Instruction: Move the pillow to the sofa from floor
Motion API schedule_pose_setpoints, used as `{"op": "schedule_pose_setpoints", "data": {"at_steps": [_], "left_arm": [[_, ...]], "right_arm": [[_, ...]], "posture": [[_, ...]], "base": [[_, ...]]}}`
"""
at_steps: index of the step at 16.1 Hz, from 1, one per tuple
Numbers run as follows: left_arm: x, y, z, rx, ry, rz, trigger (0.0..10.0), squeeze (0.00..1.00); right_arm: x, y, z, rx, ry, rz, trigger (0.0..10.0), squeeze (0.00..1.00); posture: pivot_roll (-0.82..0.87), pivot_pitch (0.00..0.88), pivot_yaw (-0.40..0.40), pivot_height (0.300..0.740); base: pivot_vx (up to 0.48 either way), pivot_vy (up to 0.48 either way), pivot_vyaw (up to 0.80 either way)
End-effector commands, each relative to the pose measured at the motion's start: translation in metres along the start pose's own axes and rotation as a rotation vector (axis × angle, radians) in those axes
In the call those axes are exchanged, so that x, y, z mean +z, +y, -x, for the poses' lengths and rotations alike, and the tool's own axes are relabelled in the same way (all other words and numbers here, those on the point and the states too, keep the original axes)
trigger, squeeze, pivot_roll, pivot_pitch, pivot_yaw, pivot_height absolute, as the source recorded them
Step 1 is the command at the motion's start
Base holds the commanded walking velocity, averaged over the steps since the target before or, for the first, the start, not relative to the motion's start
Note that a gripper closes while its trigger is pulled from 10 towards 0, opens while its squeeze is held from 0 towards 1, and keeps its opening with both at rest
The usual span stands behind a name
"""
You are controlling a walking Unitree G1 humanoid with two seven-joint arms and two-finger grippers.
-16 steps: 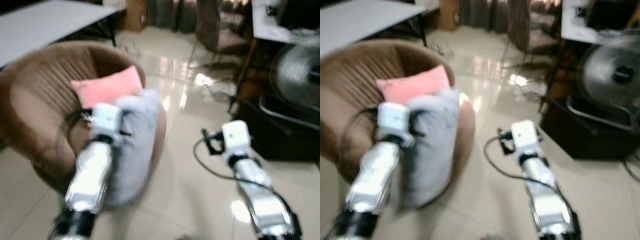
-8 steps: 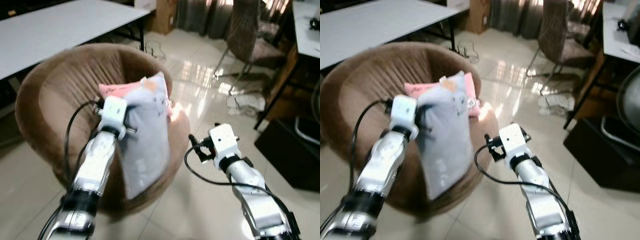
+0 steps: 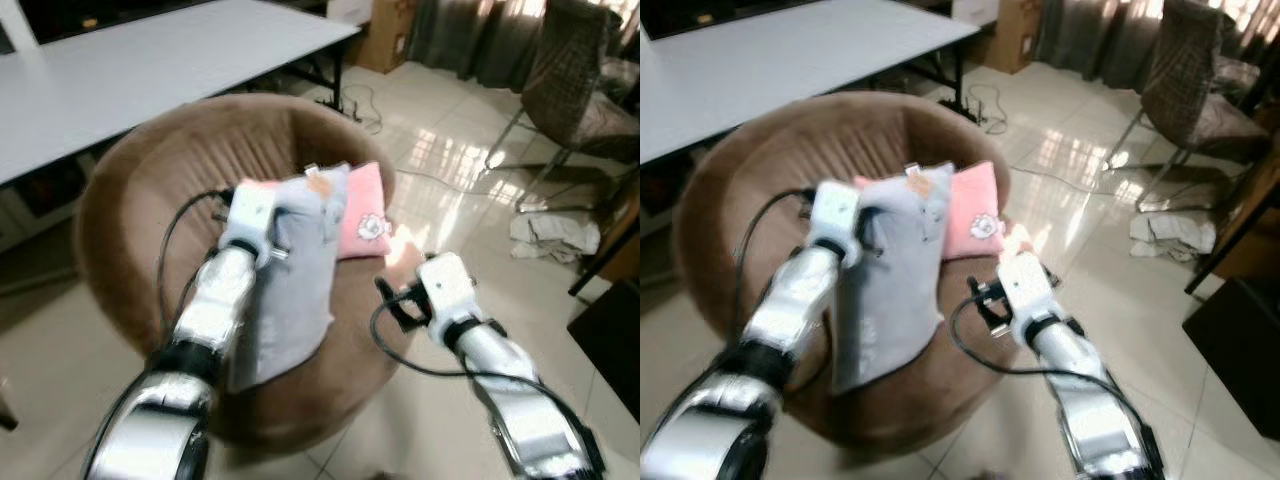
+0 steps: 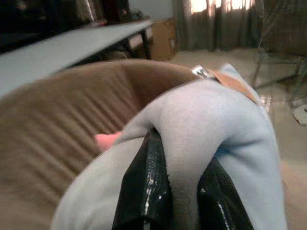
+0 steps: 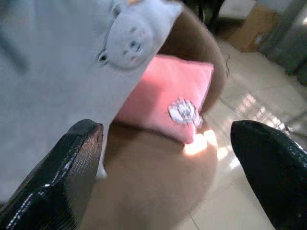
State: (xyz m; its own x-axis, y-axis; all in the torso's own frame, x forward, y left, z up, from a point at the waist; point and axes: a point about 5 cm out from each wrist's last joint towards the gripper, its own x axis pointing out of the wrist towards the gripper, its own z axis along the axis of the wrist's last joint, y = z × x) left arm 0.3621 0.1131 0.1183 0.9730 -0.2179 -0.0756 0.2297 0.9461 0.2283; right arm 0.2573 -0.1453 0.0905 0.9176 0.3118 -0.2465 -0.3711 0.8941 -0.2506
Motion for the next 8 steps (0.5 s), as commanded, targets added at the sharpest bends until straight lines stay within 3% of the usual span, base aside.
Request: {"op": "schedule_pose_setpoints", "data": {"at_steps": [1,3,8], "left_arm": [[0.000,0.013,-0.002,0.059,0.018,-0.023,10.0,0.00],[-0.020,0.030,-0.002,0.155,0.170,-0.075,10.0,0.00],[-0.037,0.056,0.001,0.265,0.321,-0.201,10.0,0.00]], "right_arm": [[0.009,0.001,-0.002,0.017,-0.039,-0.004,10.0,0.00],[0.010,0.008,0.002,0.072,-0.055,-0.024,10.0,0.00],[0.003,0.025,0.010,0.201,-0.028,-0.044,10.0,0.00]], "posture": [[-0.06,0.017,-0.001,0.740],[-0.06,0.031,0.001,0.740],[-0.07,0.079,0.020,0.740]], "base": [[0.000,0.000,0.00],[0.000,0.000,0.00],[0.000,0.000,0.00]]}}
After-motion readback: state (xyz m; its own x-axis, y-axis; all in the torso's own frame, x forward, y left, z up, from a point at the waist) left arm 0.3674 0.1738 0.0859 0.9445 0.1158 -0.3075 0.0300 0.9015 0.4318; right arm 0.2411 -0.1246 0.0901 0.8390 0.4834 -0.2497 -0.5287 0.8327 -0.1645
